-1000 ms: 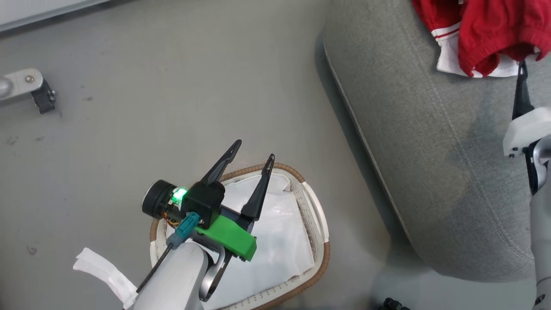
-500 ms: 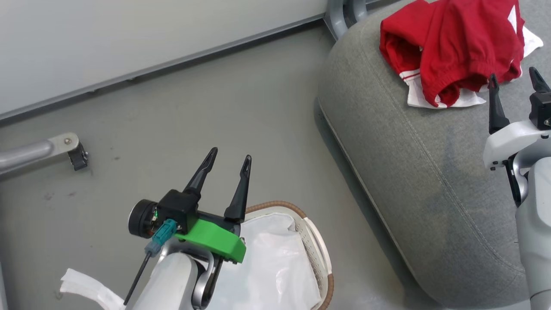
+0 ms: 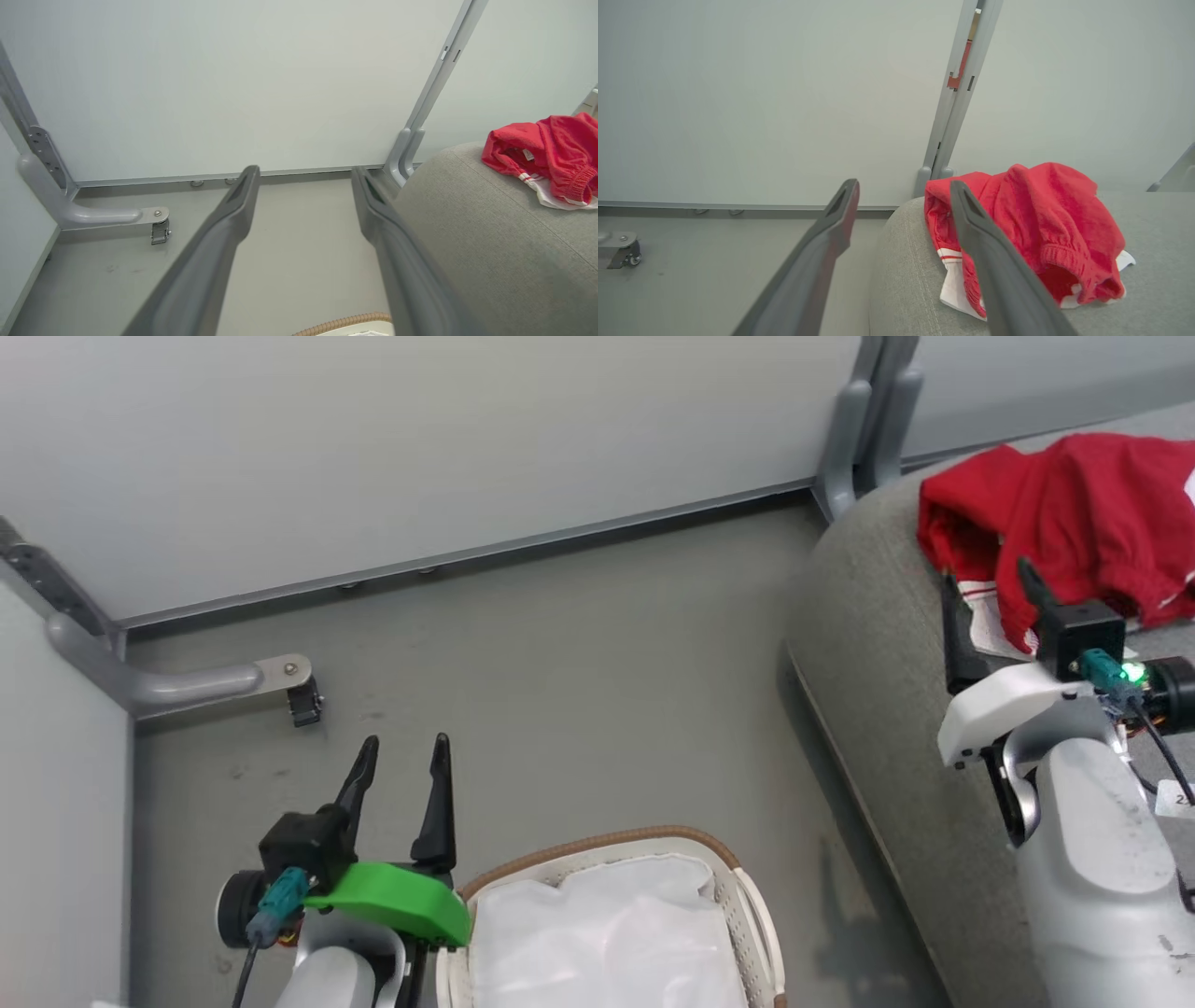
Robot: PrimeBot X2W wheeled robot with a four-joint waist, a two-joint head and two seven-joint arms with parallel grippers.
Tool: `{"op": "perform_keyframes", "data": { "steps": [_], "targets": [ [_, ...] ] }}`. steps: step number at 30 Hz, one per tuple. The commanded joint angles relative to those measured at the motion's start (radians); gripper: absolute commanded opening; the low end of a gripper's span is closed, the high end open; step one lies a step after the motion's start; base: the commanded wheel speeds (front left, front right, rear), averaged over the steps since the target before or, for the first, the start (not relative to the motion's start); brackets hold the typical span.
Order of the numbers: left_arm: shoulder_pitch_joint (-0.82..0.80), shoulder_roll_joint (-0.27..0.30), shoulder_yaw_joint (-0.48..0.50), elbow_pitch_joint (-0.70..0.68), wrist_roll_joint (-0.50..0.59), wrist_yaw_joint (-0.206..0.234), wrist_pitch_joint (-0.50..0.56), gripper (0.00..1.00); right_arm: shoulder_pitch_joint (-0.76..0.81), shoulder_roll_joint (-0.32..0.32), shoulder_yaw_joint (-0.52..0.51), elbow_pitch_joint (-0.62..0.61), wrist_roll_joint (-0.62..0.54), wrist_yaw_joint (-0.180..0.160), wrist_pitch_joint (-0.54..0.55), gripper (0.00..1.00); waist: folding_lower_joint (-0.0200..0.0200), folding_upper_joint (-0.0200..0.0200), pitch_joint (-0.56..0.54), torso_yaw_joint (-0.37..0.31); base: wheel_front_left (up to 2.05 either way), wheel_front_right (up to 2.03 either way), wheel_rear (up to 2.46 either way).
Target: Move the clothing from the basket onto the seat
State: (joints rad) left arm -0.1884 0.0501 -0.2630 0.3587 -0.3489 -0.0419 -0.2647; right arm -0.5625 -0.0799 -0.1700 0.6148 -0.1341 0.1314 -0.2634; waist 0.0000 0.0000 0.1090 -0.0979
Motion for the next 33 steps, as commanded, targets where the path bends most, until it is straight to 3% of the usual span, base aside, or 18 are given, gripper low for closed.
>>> {"op": "perform_keyframes", "data": {
  "steps": [1, 9, 14, 25, 33],
  "targets": [
    [0.029, 0.001, 0.019, -0.001, 0.003, 0.01, 0.001, 1.0, 0.028, 0.006, 0.011, -0.012, 0.019, -0.001, -0.002, 1.0, 0.0, 0.0, -0.047, 0.061, 0.0, 0.0, 0.0],
    [0.112, 0.001, 0.116, -0.026, 0.009, 0.026, 0.001, 1.0, 0.139, 0.027, 0.161, -0.065, 0.155, -0.001, -0.002, 1.0, 0.0, 0.0, -0.064, 0.093, 0.0, 0.0, 0.0],
    [0.164, 0.001, 0.145, -0.057, 0.001, 0.021, 0.001, 1.0, 0.222, 0.027, 0.197, -0.126, 0.243, -0.001, -0.002, 1.0, 0.0, 0.0, -0.079, 0.107, 0.0, 0.0, 0.0],
    [0.233, 0.001, 0.131, -0.079, -0.018, 0.04, 0.001, 1.0, 0.371, 0.027, 0.232, -0.22, 0.271, -0.001, -0.002, 1.0, 0.0, 0.0, -0.107, 0.107, 0.0, 0.0, 0.0],
    [0.251, 0.001, 0.123, -0.079, -0.015, 0.042, 0.001, 1.0, 0.401, 0.027, 0.238, -0.217, 0.265, -0.001, -0.002, 1.0, 0.0, 0.0, -0.116, 0.1, 0.0, 0.0, 0.0]
  ]
}}
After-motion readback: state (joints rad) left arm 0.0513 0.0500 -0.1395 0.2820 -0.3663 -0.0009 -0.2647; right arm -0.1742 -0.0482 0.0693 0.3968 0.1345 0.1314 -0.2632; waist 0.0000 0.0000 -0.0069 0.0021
